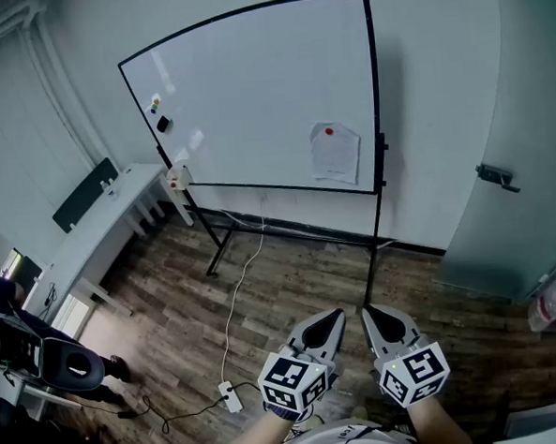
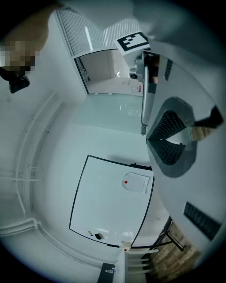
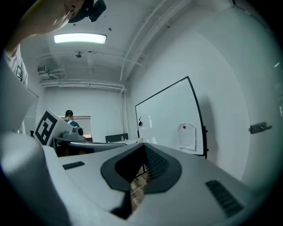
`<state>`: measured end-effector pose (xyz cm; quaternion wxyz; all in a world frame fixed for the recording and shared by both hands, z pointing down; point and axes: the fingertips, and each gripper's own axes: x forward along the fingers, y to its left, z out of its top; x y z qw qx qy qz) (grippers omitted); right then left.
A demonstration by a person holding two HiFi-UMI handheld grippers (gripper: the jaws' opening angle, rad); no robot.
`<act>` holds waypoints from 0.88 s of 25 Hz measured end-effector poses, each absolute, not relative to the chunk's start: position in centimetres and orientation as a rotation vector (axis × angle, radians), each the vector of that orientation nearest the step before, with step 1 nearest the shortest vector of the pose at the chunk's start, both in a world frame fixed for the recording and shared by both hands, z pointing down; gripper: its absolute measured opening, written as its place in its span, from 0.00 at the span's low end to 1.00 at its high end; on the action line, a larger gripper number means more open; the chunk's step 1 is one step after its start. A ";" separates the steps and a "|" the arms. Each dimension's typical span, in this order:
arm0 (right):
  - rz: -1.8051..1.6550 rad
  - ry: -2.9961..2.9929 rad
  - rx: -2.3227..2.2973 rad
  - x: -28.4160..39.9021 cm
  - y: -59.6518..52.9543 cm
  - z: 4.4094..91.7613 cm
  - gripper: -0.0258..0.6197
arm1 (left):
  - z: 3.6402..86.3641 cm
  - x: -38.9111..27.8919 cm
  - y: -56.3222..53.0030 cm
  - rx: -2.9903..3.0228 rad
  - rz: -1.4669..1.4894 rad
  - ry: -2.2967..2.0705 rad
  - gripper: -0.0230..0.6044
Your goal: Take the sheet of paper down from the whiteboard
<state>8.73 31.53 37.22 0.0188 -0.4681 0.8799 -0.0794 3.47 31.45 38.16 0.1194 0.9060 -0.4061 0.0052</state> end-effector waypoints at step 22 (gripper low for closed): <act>-0.287 2.665 -1.387 14.7 30.5 36.8 0.06 | 37.8 6.0 29.5 2.621 0.016 -1.307 0.06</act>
